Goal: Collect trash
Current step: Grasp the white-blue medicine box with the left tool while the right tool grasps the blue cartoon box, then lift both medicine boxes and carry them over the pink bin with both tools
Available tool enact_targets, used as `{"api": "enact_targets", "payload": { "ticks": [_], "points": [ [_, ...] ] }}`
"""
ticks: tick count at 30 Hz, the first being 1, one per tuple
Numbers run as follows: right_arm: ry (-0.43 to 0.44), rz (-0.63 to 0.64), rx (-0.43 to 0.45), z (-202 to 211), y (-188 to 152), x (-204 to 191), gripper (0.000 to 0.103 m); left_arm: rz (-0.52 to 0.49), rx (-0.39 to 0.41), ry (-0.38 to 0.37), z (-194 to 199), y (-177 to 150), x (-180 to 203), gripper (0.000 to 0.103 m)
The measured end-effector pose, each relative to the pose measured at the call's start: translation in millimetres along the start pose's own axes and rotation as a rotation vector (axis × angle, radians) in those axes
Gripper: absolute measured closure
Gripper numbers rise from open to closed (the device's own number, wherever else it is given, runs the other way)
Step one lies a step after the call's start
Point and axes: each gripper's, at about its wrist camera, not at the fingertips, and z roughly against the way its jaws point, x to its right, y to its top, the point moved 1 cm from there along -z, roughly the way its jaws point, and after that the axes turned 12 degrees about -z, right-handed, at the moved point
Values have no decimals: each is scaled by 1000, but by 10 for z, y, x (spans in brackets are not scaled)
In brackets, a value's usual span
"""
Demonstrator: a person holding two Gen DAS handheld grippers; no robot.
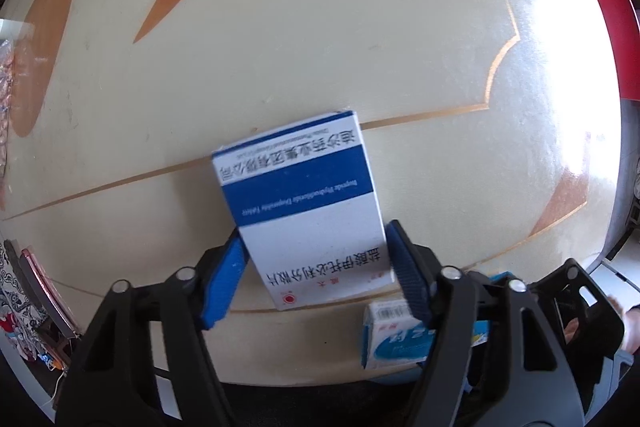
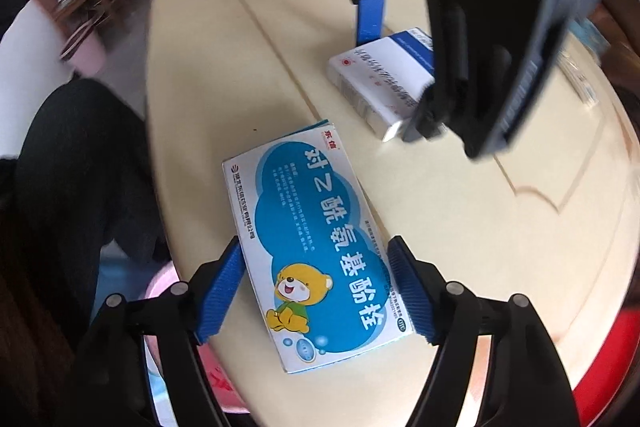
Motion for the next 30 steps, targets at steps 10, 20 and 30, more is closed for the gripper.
{"api": "enact_targets", "payload": {
  "ticks": [10,20,30],
  "points": [
    [-86,-271,42,246,-211,456,34,-14,94,18,236,-231,62,37],
    [-287,-475,339,1294,-394,739,35,30,442,257,876,-1006,289,37],
    [-333,-519,473,1935,-497,320,35,55,697,342,1284,-1882,676,37]
  ]
}}
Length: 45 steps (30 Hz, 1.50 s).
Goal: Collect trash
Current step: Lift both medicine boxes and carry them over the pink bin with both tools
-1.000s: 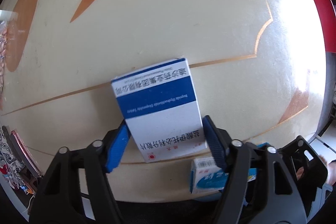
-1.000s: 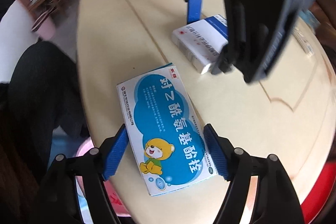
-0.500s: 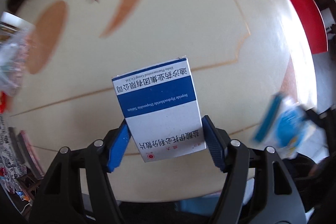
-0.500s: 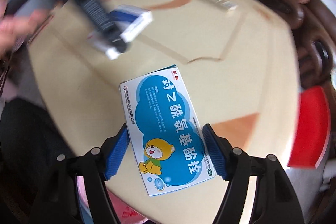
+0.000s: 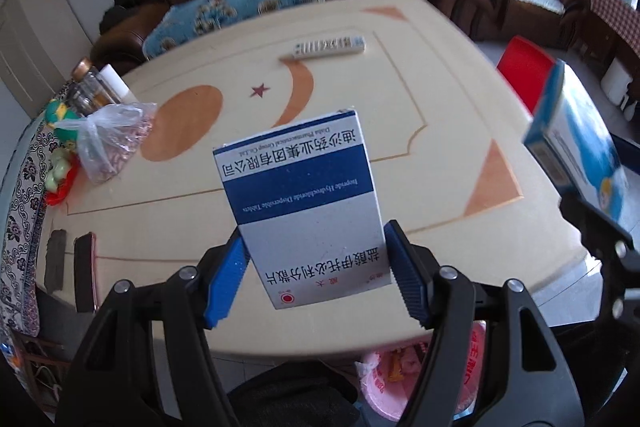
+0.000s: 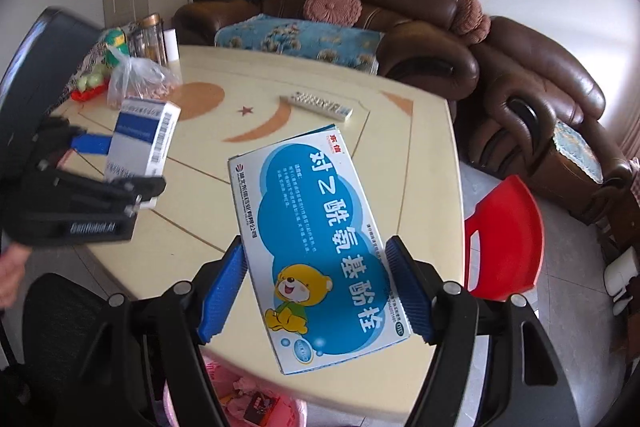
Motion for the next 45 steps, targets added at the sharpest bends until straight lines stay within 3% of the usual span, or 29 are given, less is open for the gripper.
{"api": "enact_targets", "payload": {
  "ticks": [10,19,30,45],
  "points": [
    [10,-48,47,746,-348,-147,35,-47,94,39,623,-534,257,37],
    [19,-47,41,1137,-718,-314,35,-48,133,9,883,-947,382,37],
    [24,-64,12,1294,-1112,-368,35,-60,142,-62,935,-1276,556,37],
    [27,-101,-92,1025,-1532,-280,35,-126,56,-131,558,-1483,866,37]
  ]
}}
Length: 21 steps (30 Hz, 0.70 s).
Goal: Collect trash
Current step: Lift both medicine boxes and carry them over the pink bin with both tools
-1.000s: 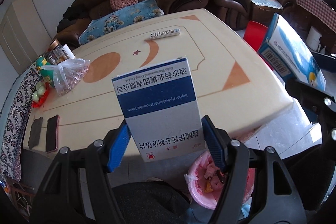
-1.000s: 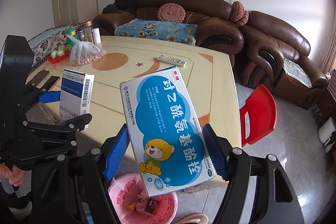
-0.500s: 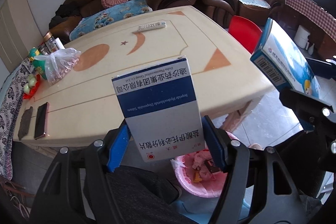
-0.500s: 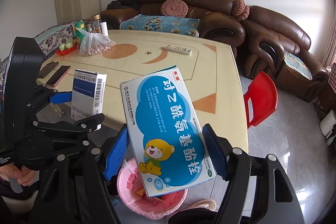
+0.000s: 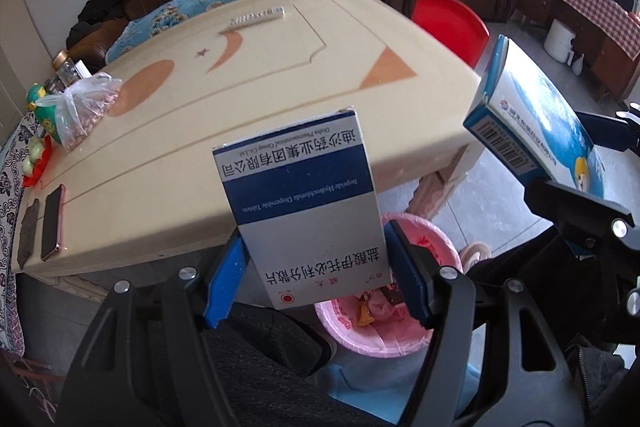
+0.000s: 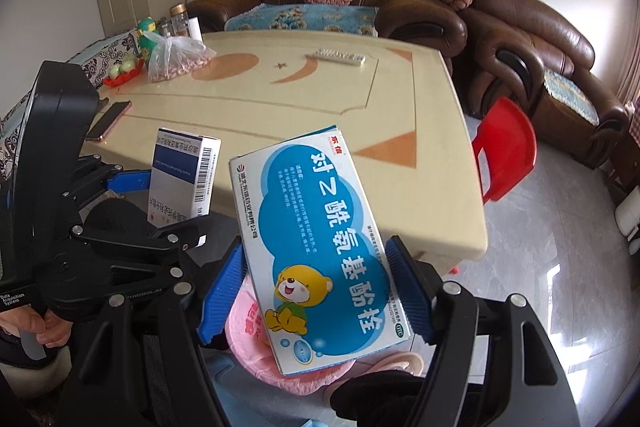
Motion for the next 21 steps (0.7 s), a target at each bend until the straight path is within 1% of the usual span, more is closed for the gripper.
{"api": "enact_targets", "payload": {
  "ticks": [11,21],
  "points": [
    [5,-26,-105,-413,-231,124,35,-36,-100,-42,-443,-167,190,37],
    [10,-60,-219,-840,-479,235,35,-56,-205,-107,-896,-336,340,37]
  ]
}}
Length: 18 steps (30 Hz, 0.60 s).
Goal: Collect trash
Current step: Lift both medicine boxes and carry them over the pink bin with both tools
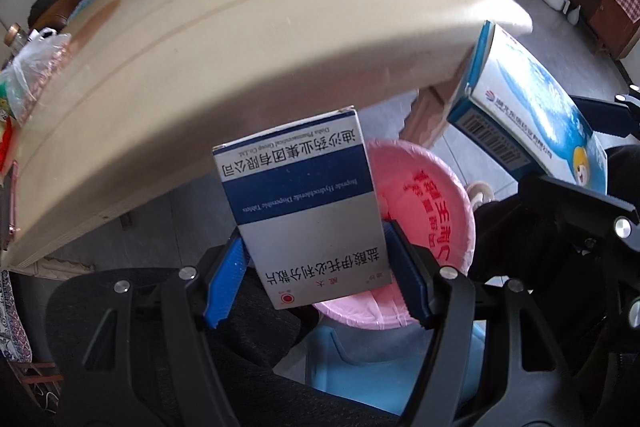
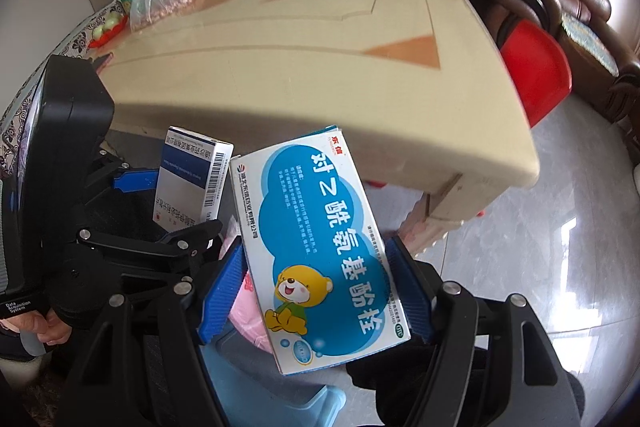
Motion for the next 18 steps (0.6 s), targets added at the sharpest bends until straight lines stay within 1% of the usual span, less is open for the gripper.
{"api": "enact_targets", "payload": {
  "ticks": [6,11,13,18],
  "points": [
    [9,-19,-62,-313,-47,75,35,-14,-67,-43,-337,-13,90,37],
    [-12,-33,-115,-637,-90,161,35,-6,-134,-79,-662,-50,109,37],
    [-6,-47,-142,-767,-100,207,35,-3,-170,-93,-803,-69,110,37],
    [-13,-49,-212,-1094,-154,260,35,6,-226,-125,-1055,-68,110,37]
  ]
}}
